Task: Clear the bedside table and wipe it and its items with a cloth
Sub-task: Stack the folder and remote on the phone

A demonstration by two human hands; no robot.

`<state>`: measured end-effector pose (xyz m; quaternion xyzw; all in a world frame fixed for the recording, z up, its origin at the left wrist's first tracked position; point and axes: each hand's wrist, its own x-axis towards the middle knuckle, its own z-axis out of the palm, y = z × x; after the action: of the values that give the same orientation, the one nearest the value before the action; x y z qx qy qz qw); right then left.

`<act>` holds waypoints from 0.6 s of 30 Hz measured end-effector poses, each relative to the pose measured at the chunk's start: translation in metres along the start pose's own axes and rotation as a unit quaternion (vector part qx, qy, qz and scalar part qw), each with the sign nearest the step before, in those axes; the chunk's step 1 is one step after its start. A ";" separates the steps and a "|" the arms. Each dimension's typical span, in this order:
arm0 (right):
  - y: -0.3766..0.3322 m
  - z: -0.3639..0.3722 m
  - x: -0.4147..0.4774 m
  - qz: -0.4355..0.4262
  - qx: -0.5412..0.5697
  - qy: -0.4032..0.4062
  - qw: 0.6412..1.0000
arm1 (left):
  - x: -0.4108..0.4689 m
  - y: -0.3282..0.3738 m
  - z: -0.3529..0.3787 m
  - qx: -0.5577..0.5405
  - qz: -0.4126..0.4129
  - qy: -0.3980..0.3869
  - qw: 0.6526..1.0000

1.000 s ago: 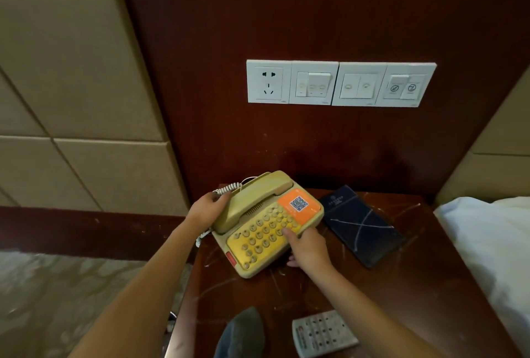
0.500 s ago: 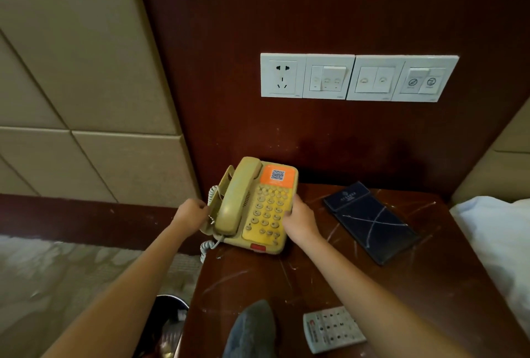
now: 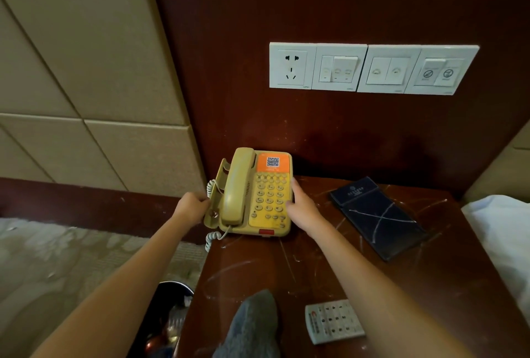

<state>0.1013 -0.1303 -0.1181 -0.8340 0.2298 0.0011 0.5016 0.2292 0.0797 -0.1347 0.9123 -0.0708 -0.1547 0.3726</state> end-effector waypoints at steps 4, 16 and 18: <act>0.012 -0.022 -0.008 -0.032 -0.099 0.048 0.993 | 0.000 0.010 0.004 0.068 -0.020 0.008 0.997; 0.108 -0.156 -0.058 0.146 -0.279 0.177 0.933 | -0.081 0.148 0.099 -0.042 0.270 0.069 0.959; 0.121 -0.164 -0.064 0.172 -0.271 0.173 0.931 | -0.093 0.161 0.132 -0.100 0.127 -0.088 0.983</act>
<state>-0.0397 -0.2908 -0.1228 -0.8732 0.4441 0.0054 0.2006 0.0956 -0.0988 -0.0894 0.8369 -0.2030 -0.1924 0.4706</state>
